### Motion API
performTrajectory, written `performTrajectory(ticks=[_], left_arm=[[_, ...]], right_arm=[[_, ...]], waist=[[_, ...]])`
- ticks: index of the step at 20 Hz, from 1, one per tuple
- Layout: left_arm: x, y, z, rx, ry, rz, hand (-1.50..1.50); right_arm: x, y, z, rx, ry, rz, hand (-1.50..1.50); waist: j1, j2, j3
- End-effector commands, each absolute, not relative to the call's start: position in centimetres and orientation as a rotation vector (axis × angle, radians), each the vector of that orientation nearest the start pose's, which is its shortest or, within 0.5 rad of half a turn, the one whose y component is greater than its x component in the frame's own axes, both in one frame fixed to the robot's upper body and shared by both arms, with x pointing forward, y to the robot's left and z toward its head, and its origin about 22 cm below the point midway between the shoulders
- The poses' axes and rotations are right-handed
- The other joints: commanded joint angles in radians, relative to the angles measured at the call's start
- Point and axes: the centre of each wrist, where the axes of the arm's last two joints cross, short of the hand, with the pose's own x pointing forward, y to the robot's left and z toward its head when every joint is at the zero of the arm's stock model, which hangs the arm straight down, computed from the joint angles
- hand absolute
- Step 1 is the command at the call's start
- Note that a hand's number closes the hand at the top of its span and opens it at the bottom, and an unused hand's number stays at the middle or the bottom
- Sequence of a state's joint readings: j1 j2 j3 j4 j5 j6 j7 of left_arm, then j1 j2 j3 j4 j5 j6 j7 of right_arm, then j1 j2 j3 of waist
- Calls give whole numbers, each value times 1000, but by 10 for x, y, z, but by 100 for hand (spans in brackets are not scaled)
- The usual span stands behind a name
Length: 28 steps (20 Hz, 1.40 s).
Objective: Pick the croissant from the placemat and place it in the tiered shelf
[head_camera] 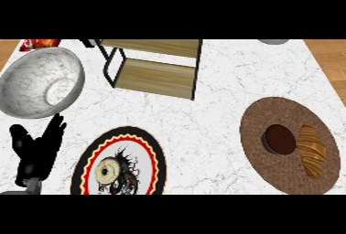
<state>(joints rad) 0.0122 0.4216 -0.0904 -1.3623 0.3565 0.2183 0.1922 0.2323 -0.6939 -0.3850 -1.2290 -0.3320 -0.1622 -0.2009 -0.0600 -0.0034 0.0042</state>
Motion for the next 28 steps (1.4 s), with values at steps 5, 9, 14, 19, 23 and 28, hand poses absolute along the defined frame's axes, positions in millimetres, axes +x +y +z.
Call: performTrajectory(ticks=[5,9,14,19,23,28], left_arm=[[230,299,-28,96,-1118,69,0],[240,295,-26,109,-1113,59,0],[234,306,-40,105,-1103,64,0],[242,291,-36,105,-1124,65,0],[254,296,-35,106,-1107,50,0],[250,310,-28,82,-1121,46,0]], right_arm=[[63,-557,63,-749,-1405,-72,-150],[55,-549,64,-617,-1349,37,-150],[85,-518,118,-566,-1304,183,-150],[122,-473,149,-648,-1155,197,-150],[142,-445,163,-719,-1096,163,-150],[170,-421,166,-831,-969,177,-150]], waist=[[44,-1,-5],[47,1,-5],[45,2,-8],[57,5,-8],[57,6,-6],[70,7,-6]])
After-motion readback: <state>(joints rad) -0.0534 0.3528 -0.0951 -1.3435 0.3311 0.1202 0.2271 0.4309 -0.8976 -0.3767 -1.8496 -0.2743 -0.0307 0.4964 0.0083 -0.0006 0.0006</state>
